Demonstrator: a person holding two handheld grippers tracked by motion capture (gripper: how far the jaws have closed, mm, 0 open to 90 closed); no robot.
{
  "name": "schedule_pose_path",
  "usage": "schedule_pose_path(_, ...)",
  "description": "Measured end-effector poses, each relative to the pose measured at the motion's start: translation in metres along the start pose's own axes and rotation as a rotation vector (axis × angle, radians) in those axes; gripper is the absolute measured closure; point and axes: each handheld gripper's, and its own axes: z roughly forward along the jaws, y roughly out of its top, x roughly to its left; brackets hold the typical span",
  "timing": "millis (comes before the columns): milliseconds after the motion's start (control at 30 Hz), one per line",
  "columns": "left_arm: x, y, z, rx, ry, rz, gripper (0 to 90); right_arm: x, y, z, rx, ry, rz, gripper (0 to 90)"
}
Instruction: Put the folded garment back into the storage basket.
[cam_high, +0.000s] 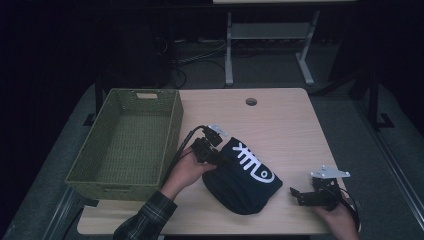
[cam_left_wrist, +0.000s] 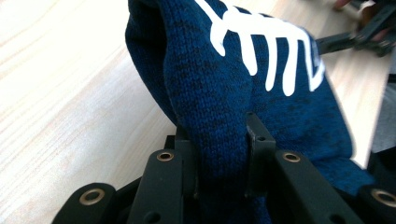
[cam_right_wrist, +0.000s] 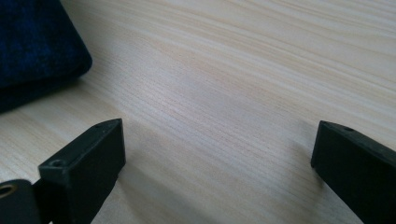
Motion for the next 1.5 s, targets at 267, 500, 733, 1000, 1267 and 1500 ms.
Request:
schedule_pose_path(267, -0.015, 0.011, -0.02, -0.008, 0.002, 0.072, 72.3, 0.0, 0.0, 0.0, 0.0, 0.001, 0.0, 2.7)
schedule_pose_path(500, -0.025, 0.021, -0.04, 0.009, 0.026, 0.126, 72.3, 0.0, 0.0, 0.0, 0.0, 0.002, 0.0, 2.7)
schedule_pose_path(733, -0.026, 0.028, -0.059, 0.017, 0.038, 0.156, 72.2, 0.0, 0.0, 0.0, -0.001, 0.001, -0.004, 2.7)
schedule_pose_path(1000, -0.024, 0.031, -0.08, 0.029, 0.049, 0.174, 72.2, 0.0, 0.0, 0.0, -0.002, 0.0, -0.002, 2.7)
schedule_pose_path(1267, -0.019, 0.034, -0.1, 0.022, 0.049, 0.169, 72.1, 0.0, 0.0, 0.0, -0.003, 0.001, -0.003, 2.7)
schedule_pose_path(1500, -0.014, 0.037, -0.122, 0.018, 0.063, 0.156, 72.1, 0.0, 0.0, 0.0, -0.003, 0.001, -0.003, 2.7)
